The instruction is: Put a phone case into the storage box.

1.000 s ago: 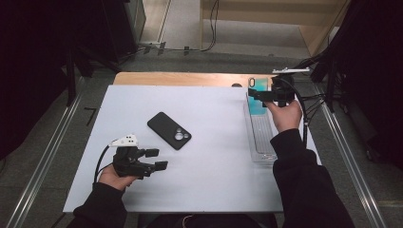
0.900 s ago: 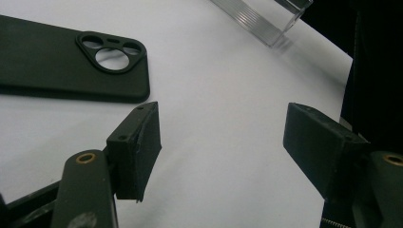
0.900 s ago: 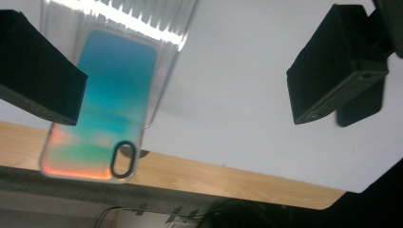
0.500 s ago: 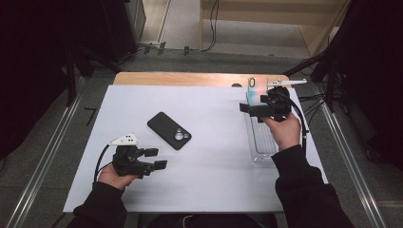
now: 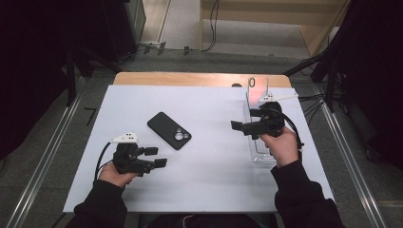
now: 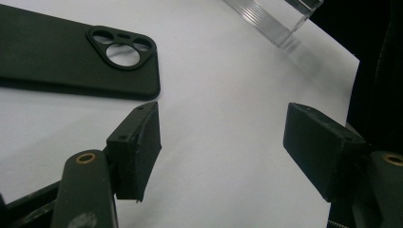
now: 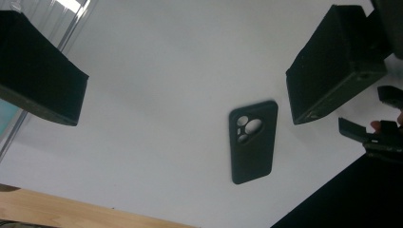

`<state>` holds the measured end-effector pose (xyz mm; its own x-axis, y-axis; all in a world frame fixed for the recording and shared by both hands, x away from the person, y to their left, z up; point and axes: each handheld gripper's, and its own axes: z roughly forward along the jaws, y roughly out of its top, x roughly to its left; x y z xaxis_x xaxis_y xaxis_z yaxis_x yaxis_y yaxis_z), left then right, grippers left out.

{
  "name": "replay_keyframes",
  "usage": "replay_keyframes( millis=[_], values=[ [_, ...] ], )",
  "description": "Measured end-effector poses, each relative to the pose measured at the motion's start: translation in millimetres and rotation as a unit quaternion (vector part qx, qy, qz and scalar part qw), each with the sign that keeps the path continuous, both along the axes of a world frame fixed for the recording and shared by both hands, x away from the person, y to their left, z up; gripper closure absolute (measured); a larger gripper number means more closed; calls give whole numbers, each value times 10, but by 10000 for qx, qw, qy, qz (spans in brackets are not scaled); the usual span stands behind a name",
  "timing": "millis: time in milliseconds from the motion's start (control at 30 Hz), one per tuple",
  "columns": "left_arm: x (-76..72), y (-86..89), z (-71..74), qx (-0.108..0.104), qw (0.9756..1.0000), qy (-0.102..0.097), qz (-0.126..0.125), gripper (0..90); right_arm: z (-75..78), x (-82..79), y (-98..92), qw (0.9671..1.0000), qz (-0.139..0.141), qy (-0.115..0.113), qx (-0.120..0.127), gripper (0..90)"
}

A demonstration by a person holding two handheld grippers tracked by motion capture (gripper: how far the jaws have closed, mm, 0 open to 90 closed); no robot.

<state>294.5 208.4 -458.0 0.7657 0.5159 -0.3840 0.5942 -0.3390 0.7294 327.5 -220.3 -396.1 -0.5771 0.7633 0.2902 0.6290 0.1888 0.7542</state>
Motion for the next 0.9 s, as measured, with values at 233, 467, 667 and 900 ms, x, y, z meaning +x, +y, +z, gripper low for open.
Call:
replay_keyframes(
  millis=[233, 467, 667, 900],
  values=[
    [-5, 16, -2, -15, 10000, -13, 27, 293, -96, -107, 11, 9991, 400, -44, 90, 116],
    [-7, 26, -1, 5, 10000, -23, 21, 293, -220, -239, 50, 9967, 807, -28, 11, 153],
    [-1, 26, -4, 6, 10000, -24, 31, 293, -296, -350, 42, 9958, 905, -14, 96, 177],
    [5, 27, -5, 33, 10000, -20, 24, 293, -401, -487, 87, 9946, 1037, 72, 61, 179]
  ],
)
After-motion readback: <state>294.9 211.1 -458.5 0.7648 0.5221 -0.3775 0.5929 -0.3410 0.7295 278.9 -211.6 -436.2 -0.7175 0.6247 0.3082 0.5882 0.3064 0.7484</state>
